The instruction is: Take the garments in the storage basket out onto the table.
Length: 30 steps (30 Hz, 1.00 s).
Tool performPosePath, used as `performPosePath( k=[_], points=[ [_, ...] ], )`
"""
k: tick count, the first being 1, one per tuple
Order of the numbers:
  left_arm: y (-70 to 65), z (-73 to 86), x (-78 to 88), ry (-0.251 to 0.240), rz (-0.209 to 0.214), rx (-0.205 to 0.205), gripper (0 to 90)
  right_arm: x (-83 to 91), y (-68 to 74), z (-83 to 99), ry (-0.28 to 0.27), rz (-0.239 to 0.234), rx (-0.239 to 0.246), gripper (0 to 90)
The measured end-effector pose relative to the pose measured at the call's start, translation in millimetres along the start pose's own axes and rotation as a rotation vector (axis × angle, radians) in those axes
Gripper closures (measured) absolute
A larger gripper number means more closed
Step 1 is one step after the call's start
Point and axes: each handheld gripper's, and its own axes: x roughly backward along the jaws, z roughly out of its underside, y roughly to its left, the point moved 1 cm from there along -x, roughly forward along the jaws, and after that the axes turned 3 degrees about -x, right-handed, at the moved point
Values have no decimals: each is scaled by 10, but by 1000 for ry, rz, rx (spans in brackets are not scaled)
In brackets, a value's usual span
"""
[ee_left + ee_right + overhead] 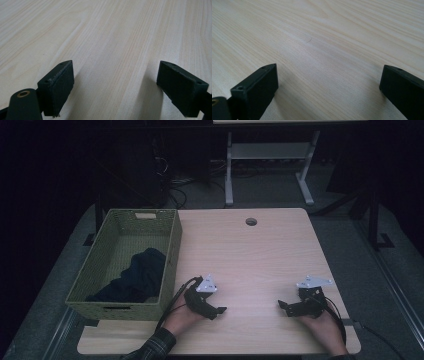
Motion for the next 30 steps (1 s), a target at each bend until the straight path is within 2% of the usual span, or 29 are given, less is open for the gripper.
performPosePath(
  k=[7, 12, 14, 16, 20, 30],
  points=[
    [6, 2, 5, 2, -5, 2, 140, 0, 0, 0, 0, 0, 0, 15],
    [18, -5, 25, 25, -9, 0, 140, 0, 0, 0, 0, 0, 0, 15],
    [25, -4, 40, 35, -12, 3, 140, 0, -1, 0, 0, 0, 1, 15],
    [30, -18, 49, 32, -9, 26, 140, 1, 0, 2, -1, -1, 0, 15],
    [29, -33, 64, 45, -8, 17, 140, 7, 0, 7, 0, 0, 3, 15],
    [38, -59, 87, 55, 3, 36, 140, 7, 1, 7, 0, 0, 1, 15]
  ],
)
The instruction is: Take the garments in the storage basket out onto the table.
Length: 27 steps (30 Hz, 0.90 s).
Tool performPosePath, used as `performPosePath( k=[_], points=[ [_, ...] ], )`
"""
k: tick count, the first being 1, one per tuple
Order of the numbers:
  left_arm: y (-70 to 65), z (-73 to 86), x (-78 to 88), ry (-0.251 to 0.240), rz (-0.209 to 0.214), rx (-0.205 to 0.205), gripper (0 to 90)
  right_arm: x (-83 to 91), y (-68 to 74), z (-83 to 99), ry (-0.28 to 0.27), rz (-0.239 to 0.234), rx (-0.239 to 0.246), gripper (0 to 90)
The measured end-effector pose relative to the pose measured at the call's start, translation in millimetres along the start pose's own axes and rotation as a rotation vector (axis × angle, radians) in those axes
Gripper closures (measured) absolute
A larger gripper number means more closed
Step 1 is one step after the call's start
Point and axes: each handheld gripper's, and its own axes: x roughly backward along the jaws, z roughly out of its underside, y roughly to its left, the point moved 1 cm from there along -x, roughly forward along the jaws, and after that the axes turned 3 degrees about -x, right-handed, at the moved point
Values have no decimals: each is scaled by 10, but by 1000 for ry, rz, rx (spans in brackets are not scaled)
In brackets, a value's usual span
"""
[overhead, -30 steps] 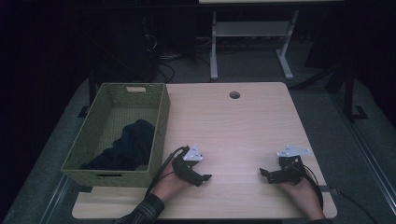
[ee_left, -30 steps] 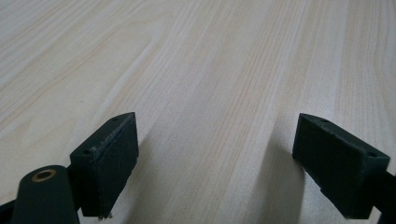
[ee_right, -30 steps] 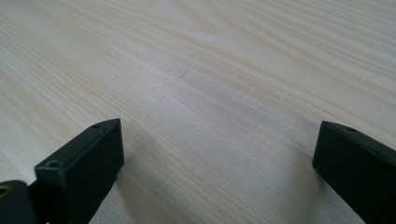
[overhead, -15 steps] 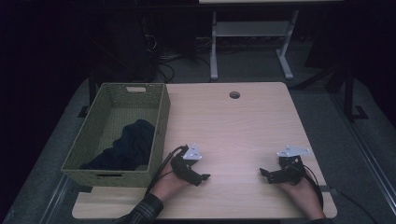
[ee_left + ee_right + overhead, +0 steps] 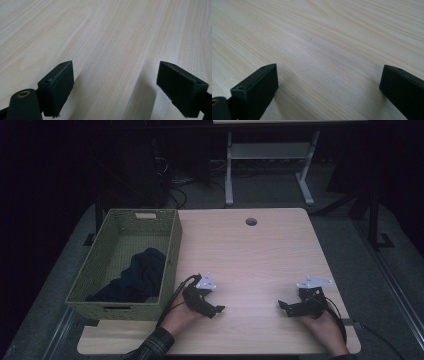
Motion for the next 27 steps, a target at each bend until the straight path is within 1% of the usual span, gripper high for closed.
performPosePath(
  k=[4, 5, 7, 8, 10, 11, 14, 15, 16, 18, 20, 21, 22, 25, 27],
  points=[
    [3, -24, 17, -2, -3, 9, 140, 0, 0, 0, 0, 0, 0, 15],
    [1, -28, 16, -9, -6, 13, 140, 0, 0, 0, 0, 0, 0, 15],
    [9, -37, 26, -4, -3, 15, 141, 0, 0, 0, 0, 0, 0, 15],
    [14, -39, 31, -2, -2, 10, 141, 0, 0, 0, 0, 0, 0, 15],
    [12, -46, 35, 0, 3, 18, 143, 0, 0, 0, 0, 0, 0, 15],
    [14, -56, 39, 11, 9, 19, 143, 0, 0, 0, 0, 0, 0, 15],
    [5, -66, 38, 6, 4, 24, 143, 0, 0, 0, 0, 0, 0, 15],
    [10, -69, 45, 14, 4, 14, 143, 0, 0, 0, 0, 0, 0, 15],
    [11, -76, 51, 17, 2, 14, 143, 0, 0, 0, 0, 0, 0, 15],
    [5, -84, 54, 12, 1, 20, 143, 0, 0, 0, 0, 0, 0, 15],
    [6, -94, 62, 20, 3, 22, 143, 0, 0, 0, 0, 0, 1, 15],
    [14, -100, 72, 27, 5, 9, 143, 0, 0, 0, 0, 0, 0, 15],
    [14, -100, 72, 27, 5, 9, 143, 0, 0, 0, 0, 0, 0, 15],
    [8, -114, 79, 25, 3, 23, 143, 0, -1, 0, 0, 0, 1, 15],
    [10, -120, 87, 27, 2, 24, 143, 0, -1, 0, 0, 0, 1, 15]
  ],
)
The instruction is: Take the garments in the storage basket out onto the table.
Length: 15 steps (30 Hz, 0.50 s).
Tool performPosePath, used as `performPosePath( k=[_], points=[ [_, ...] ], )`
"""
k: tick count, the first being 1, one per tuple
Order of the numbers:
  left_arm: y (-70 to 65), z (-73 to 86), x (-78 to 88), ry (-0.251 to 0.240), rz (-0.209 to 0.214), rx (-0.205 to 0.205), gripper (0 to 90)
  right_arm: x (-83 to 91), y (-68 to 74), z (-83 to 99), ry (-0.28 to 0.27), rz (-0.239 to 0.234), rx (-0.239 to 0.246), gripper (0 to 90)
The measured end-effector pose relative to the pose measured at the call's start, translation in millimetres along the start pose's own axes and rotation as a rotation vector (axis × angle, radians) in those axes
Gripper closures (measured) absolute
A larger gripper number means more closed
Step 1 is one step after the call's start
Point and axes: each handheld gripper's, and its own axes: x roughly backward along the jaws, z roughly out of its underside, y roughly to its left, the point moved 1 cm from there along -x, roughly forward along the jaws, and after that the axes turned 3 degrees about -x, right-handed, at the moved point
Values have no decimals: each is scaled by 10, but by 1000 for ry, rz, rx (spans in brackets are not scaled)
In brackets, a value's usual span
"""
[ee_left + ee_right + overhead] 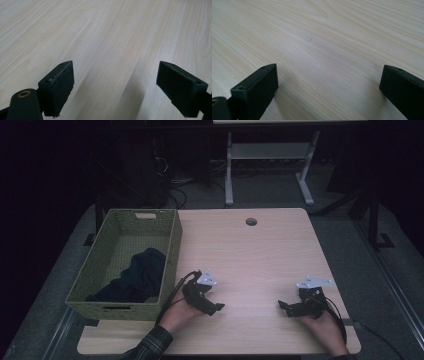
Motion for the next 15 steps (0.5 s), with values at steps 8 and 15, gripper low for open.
performPosePath(
  k=[8, 15],
  points=[
    [-1, -31, 41, 13, 0, 5, 143, 0, 0, 0, 0, 0, -1, 15],
    [2, -56, 70, 10, 3, 6, 143, 1, 1, 0, 1, 0, -2, 15]
  ],
)
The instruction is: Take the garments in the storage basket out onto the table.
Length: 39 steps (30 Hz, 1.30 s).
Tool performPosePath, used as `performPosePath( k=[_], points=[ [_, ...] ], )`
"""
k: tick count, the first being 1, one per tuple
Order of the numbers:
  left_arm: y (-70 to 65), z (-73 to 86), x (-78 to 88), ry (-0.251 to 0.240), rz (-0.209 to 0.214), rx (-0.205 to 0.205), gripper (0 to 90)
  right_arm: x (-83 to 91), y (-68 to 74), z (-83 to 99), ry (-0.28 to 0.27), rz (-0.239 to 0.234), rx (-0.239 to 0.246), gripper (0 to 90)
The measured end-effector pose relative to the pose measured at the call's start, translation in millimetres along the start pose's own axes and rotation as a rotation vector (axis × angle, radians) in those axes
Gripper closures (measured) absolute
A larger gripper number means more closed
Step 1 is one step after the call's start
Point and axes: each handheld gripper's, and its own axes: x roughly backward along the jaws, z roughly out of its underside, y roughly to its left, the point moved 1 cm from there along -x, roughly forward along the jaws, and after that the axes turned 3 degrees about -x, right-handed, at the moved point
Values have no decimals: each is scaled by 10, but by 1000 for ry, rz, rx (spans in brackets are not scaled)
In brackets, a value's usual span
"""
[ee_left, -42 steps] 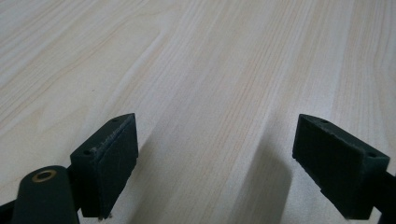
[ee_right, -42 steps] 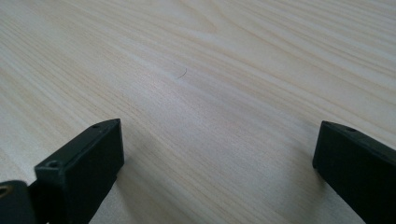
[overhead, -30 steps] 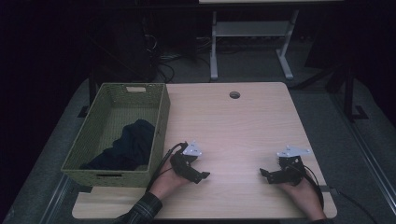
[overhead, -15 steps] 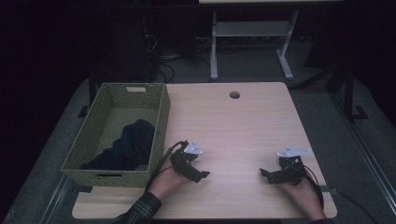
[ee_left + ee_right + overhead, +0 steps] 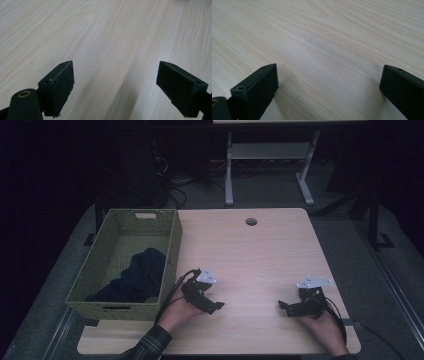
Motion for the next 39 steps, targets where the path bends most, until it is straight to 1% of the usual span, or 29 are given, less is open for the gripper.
performPosePath(
  k=[3, 4, 6, 7, 8, 9, 10, 15, 18, 19, 23, 25, 27, 28, 30, 31, 33, 36, 37, 38, 39],
  points=[
    [-12, -12, 10, 9, 6, -1, 144, 0, 0, 0, 0, 0, 0, 15],
    [-13, -20, 18, 15, 6, -8, 144, 0, 0, 0, 0, 0, 0, 15],
    [-22, -31, 29, 11, 3, 1, 144, 0, 0, 0, 0, 0, 0, 15],
    [-15, -39, 43, 15, 3, -6, 144, 0, 0, 0, 0, 0, 0, 15],
    [-16, -44, 51, 14, 5, 0, 144, 0, 1, 0, 0, 0, -1, 15],
    [-17, -51, 54, 3, 2, 5, 144, 0, 2, 1, 1, -1, -3, 15],
    [-15, -60, 72, 10, 2, -1, 143, 1, 2, 0, 2, -2, -3, 15],
    [-19, -81, 89, 6, 3, 0, 144, 1, 2, 0, 2, -1, -3, 15],
    [-14, -94, 113, 13, 3, -7, 144, 0, 2, 1, 1, -1, -3, 15],
    [-16, -100, 123, 14, 7, 0, 143, 1, 3, 0, 2, -1, -3, 15],
    [-15, -124, 145, 15, 10, -12, 143, 1, 3, 1, 2, -1, -3, 15],
    [-25, -134, 153, 8, 12, -1, 143, 1, 3, 1, 2, -1, -3, 15],
    [-21, -145, 171, 12, 12, -8, 143, 1, 3, 1, 2, -1, -3, 15],
    [-23, -152, 179, 9, 14, -3, 143, 1, 3, 1, 2, -1, -3, 15],
    [-17, -164, 195, 4, 12, -10, 143, 1, 3, 1, 2, -1, -3, 15],
    [-25, -173, 205, 3, 16, 1, 143, 1, 3, 1, 2, -1, -3, 15],
    [-22, -184, 211, -2, 12, -7, 143, 1, 3, 0, 2, -2, -3, 15],
    [-23, -196, 231, 2, 16, -1, 143, 1, 3, 0, 2, -1, -3, 15],
    [-15, -200, 240, 5, 15, -10, 143, 0, 2, 1, 1, -1, -3, 15],
    [-20, -204, 243, 2, 18, 2, 144, 1, 3, 0, 2, -1, -3, 15],
    [-17, -212, 250, 6, 20, 0, 143, 1, 3, 0, 2, -1, -3, 15]
  ],
)
